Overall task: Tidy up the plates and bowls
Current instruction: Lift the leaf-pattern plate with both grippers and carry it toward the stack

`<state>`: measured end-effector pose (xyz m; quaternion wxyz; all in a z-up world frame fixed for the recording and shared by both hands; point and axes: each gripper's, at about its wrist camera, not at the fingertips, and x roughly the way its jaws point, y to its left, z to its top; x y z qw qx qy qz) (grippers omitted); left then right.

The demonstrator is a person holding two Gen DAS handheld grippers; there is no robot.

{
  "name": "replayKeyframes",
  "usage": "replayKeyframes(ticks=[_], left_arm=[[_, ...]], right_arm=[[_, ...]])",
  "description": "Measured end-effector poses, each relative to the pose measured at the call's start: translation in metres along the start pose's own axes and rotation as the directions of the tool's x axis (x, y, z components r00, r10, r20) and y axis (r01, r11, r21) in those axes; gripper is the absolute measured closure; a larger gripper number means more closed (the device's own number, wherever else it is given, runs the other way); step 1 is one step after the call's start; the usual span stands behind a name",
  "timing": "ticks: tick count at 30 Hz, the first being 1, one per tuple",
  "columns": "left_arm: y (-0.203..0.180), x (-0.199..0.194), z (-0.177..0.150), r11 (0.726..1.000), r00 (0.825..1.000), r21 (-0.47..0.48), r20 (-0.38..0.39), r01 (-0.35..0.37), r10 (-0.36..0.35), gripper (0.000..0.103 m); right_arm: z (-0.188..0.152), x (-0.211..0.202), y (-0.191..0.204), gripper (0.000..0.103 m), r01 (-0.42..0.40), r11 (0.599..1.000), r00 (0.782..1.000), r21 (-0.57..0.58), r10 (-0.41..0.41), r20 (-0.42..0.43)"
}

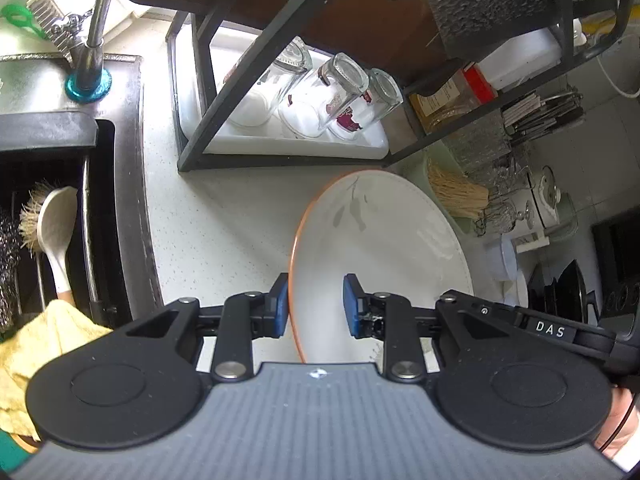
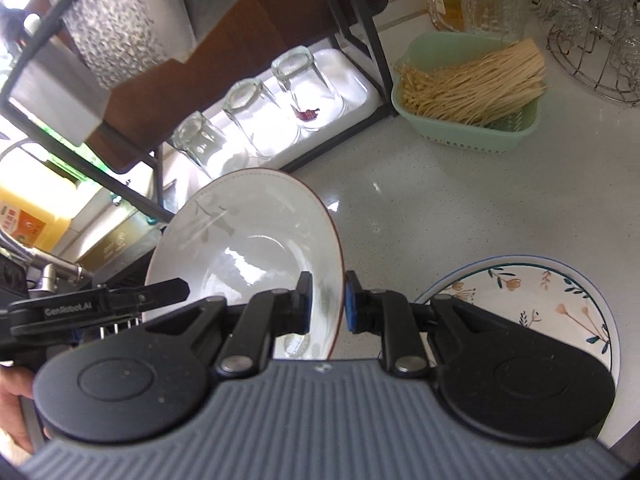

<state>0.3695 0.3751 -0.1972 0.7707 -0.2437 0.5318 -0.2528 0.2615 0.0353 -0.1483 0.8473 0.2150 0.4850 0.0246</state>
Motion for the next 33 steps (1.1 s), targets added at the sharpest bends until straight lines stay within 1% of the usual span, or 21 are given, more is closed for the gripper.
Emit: replayKeyframes(ticks=[4,10,17,22,29,31,33], left_arm=[[-0.014,-0.006,-0.013,1.000,1.000,-0.021,0.011,0.003,-0.003,0.072],[-0.036,-0.008,-0.035,0.999,1.000,-0.031,-0.008,0.017,-0.017,0.072],[-0.073,-0.009,-0.057,1.000,1.000,-0.023,0.005,0.015,-0.015,0.072],[-0.096,-0.001,-0.069,0.998,1.000,-0.060,-0.003,0.025,-0.025,0.072],[-0.131,0.010,-0.085,0.998,0.999,-0.056,0.038,0.003,-0.001,0.072],[-0.139,0.014,-0.090,0.998,0.999,-0.067,0.052,-0.001,0.004,0.072],[-0.144,0.019,-0.097,0.996,0.998,-0.084,0.058,-0.014,0.019,0.072]], right_arm=[[-0.003,-0.018,-0.006,0.084,-0.008,1.000,1.000,-0.005,0.008,0.018],[-0.006,-0.043,-0.024,0.084,-0.025,1.000,0.999,0.015,0.024,0.045],[-0.010,-0.074,-0.051,0.084,-0.036,0.999,0.996,0.033,0.033,0.085],[-0.011,-0.086,-0.076,0.084,-0.039,0.998,0.996,0.054,0.035,0.084],[-0.007,-0.098,-0.108,0.084,-0.069,0.997,0.995,0.026,0.066,0.077],[-0.006,-0.098,-0.118,0.084,-0.078,0.997,0.995,0.015,0.076,0.067],[-0.006,-0.094,-0.131,0.084,-0.099,0.995,0.994,0.030,0.098,0.044]])
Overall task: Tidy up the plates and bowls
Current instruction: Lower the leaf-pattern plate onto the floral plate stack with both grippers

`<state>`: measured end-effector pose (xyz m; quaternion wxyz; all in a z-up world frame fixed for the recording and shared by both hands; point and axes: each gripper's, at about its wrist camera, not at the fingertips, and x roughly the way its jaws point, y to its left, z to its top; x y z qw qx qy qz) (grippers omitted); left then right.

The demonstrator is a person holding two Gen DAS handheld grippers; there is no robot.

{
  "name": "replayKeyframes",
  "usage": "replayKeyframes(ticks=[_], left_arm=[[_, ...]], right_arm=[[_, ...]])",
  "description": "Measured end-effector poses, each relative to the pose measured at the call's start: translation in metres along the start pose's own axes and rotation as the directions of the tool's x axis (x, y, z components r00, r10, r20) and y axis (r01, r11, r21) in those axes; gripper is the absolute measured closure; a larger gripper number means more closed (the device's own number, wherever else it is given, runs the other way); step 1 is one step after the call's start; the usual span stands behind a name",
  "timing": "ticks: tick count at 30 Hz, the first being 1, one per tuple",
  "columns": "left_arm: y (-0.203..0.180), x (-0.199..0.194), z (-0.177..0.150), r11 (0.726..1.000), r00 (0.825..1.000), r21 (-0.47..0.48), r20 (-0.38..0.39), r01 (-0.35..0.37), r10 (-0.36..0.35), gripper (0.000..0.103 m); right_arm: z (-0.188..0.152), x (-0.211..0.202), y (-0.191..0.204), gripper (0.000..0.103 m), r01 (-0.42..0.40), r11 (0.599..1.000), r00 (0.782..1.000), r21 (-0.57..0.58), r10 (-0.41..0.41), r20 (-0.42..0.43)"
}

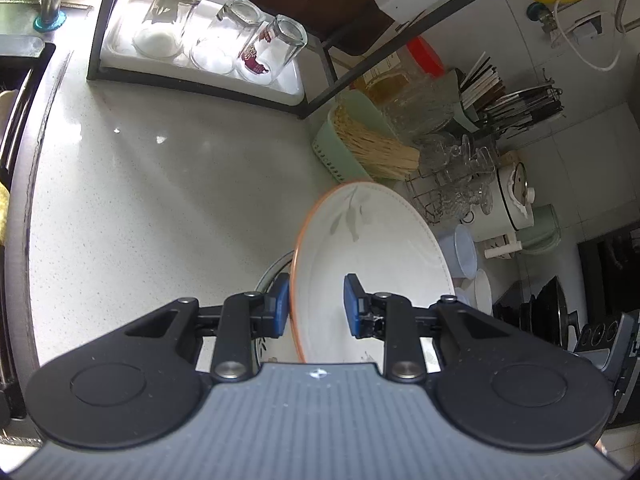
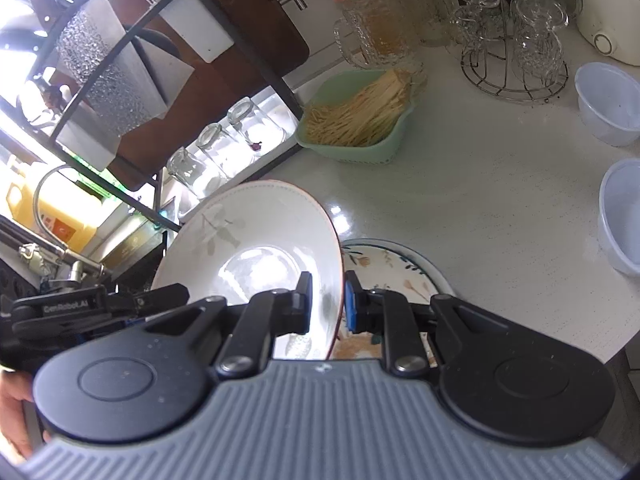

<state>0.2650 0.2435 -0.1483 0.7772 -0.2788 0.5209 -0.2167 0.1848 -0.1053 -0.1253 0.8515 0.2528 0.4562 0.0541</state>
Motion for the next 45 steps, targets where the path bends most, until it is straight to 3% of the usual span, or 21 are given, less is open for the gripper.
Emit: replayKeyframes(ticks=[17,29,41,45], left_arm=[[-0.007,0.042,-0.038,0.986,0.986,-0.021,-0.002,-0.166,0.166,0.072],[-0.012,0.053,-0.047,0.971,0.971,-0.028,0.024,-0.238,0.239,0.072],[-0.018,0.057,-0.048,0.959,0.959,0.003,0.017,-0.283,0.282,0.072],[-0.020,0.062,-0.045,0.951,0.951,-0.015,0.002,-0.308,0.308,0.064]], right_arm=[[-0.024,0.041,-0.052,0.084,-0.058,0.996,0.979,-0.064,0.044,-0.199],[-0.020,0.052,-0.048,0.084,-0.043,0.980,0.977,-0.192,0.001,-0.214],[-0.022,0.054,-0.044,0.083,-0.012,0.976,0.975,-0.217,-0.036,-0.217],[-0.023,0.060,-0.041,0.082,-0.006,0.971,0.975,-0.240,-0.047,-0.215]])
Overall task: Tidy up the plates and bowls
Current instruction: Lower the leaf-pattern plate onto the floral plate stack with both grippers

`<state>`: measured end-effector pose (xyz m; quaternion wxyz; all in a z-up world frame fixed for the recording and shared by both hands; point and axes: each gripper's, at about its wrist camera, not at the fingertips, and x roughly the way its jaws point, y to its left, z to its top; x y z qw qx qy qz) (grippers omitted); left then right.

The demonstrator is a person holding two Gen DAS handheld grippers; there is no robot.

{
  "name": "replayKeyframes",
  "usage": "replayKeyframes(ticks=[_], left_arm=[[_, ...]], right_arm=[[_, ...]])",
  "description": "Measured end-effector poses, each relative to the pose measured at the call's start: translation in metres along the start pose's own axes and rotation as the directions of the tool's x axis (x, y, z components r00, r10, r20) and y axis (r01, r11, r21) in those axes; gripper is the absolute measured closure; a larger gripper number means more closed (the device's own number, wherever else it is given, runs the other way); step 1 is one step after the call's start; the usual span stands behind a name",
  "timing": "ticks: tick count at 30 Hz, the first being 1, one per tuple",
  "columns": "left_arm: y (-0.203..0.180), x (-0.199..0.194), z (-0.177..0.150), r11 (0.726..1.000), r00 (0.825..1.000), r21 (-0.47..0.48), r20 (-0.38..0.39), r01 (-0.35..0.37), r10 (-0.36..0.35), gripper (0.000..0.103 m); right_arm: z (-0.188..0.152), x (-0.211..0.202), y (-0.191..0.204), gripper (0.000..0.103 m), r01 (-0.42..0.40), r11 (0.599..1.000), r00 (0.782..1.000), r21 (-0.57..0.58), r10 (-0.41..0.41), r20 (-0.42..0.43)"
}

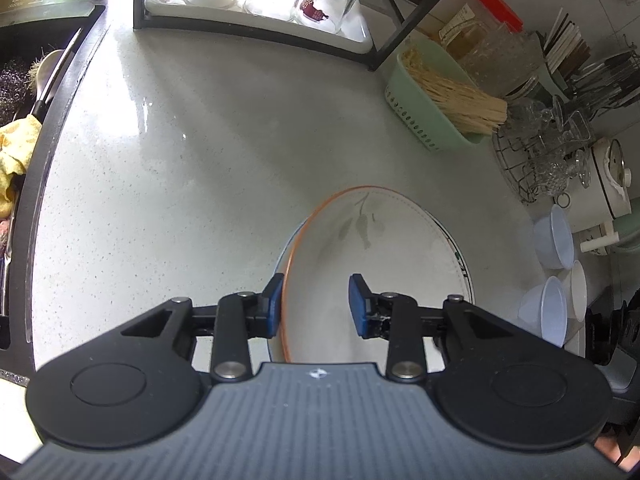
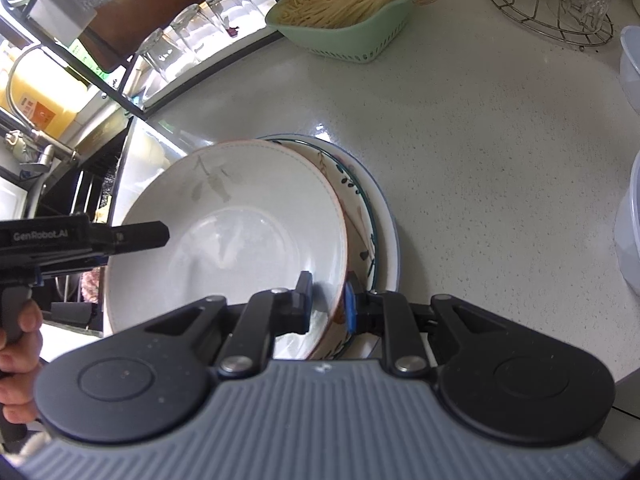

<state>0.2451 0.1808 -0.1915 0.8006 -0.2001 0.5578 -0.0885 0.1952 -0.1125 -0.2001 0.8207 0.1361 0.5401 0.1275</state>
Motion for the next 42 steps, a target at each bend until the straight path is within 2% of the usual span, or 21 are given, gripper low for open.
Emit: replayKeyframes(ticks=[6,14,24,29,35,42], left_arm=[[-0.008,0.005,0.003,0.999,0.999,-0.003,0.006,-0.035,0.035,0.061],[-0.005,0.007,-0.004,0.999,0.999,-0.020,-0.008,-0.039,0.039,0.060],[0.012,0.002,-0.014,0.992,0.997,-0.127,-0.065,0.020,-0.028,0.060],[0.014,-0.005,-0.020,0.989,0.997,-0.146,-0.063,0.032,-0.041,0.058],[0.009,-0.010,-0.022,0.991,0.999,-0.134,-0.048,0.018,-0.025,0.058],[-0.009,-0.028,-0.027,0.998,0.999,-0.060,0.018,-0.036,0.037,0.058]], right_arm=[[0.003,-0.001,0.000,0.081,0.022,1.000,0.999,0.003,-0.022,0.023],[0.001,-0.006,0.002,0.081,0.042,0.999,0.998,-0.004,-0.042,0.043],[0.001,-0.018,0.007,0.082,0.074,0.995,0.993,-0.061,-0.068,0.099],[0.001,-0.019,0.003,0.082,0.078,0.996,0.991,-0.052,-0.072,0.110],[-0.003,-0.024,0.000,0.082,0.060,0.997,0.991,-0.047,-0.054,0.124],[-0.005,-0.047,0.004,0.082,0.076,0.993,0.977,-0.091,-0.056,0.205]])
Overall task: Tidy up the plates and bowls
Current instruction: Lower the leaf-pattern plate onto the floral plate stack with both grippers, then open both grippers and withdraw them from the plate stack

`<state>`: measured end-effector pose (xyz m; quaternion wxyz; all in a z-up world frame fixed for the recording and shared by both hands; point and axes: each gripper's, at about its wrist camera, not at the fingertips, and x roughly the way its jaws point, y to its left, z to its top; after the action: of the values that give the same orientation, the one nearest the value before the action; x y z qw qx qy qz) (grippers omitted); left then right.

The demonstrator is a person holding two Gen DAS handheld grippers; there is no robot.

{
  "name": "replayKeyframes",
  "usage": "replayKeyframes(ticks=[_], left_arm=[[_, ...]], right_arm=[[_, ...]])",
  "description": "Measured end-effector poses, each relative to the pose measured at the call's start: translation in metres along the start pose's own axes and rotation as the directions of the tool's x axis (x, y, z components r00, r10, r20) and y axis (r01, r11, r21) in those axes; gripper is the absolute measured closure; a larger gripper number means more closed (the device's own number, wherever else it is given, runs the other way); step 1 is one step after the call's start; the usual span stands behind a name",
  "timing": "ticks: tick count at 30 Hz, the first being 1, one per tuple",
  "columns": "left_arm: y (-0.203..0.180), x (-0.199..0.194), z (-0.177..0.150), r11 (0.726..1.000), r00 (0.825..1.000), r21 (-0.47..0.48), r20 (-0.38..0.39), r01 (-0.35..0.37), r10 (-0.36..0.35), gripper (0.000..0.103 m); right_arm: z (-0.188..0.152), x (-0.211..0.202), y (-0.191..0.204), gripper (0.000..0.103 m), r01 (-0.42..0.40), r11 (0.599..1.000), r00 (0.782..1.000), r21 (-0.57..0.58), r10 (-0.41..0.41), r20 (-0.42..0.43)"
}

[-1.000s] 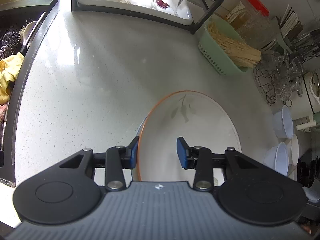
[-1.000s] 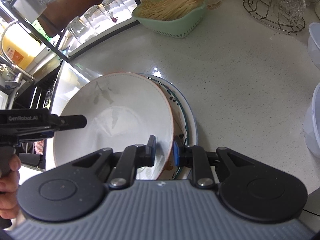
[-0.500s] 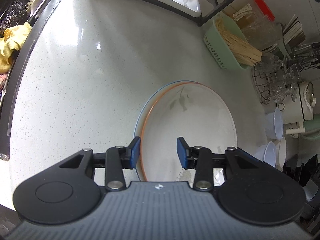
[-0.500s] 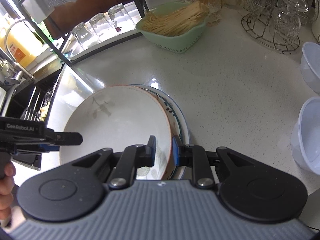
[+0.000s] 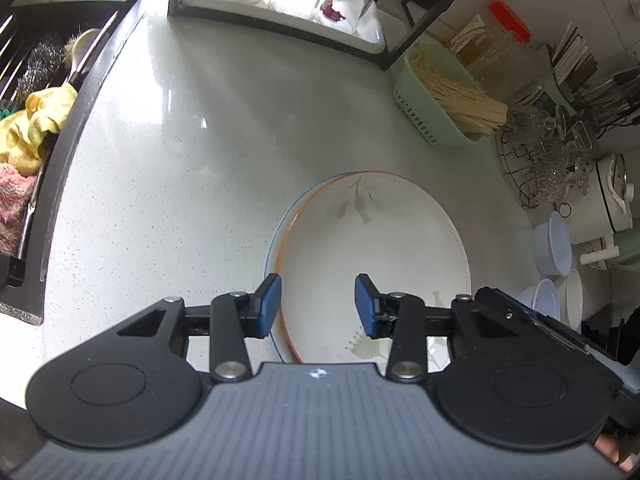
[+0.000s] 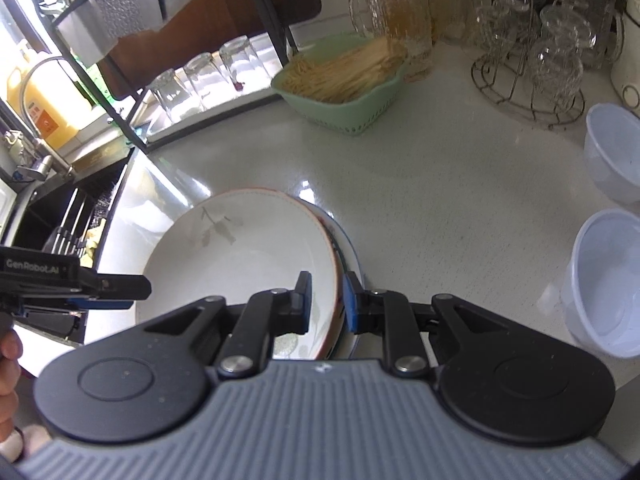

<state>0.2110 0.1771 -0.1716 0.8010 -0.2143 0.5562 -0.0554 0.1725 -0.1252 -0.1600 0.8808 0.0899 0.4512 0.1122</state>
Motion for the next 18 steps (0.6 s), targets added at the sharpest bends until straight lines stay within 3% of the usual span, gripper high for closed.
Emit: replayKeyframes(ticks=[10,18], left_arm=[[-0.055,-0.043,-0.014,0.988,0.993,0.148,0.114,-0.053,0.037,0.058],[-0.096,-0.073,-0.040,0.984,0.977,0.174,0.213,-0.044,0.007,0.058]], right_arm=[[0.002,-0.054,0.002,0.082,-0.050,0.998,0.994,-0.049,0.055,0.095],[0.000,-0.101,-0.006,0.082,-0.067,0.995,0.982,-0.076,0.079,0.170]])
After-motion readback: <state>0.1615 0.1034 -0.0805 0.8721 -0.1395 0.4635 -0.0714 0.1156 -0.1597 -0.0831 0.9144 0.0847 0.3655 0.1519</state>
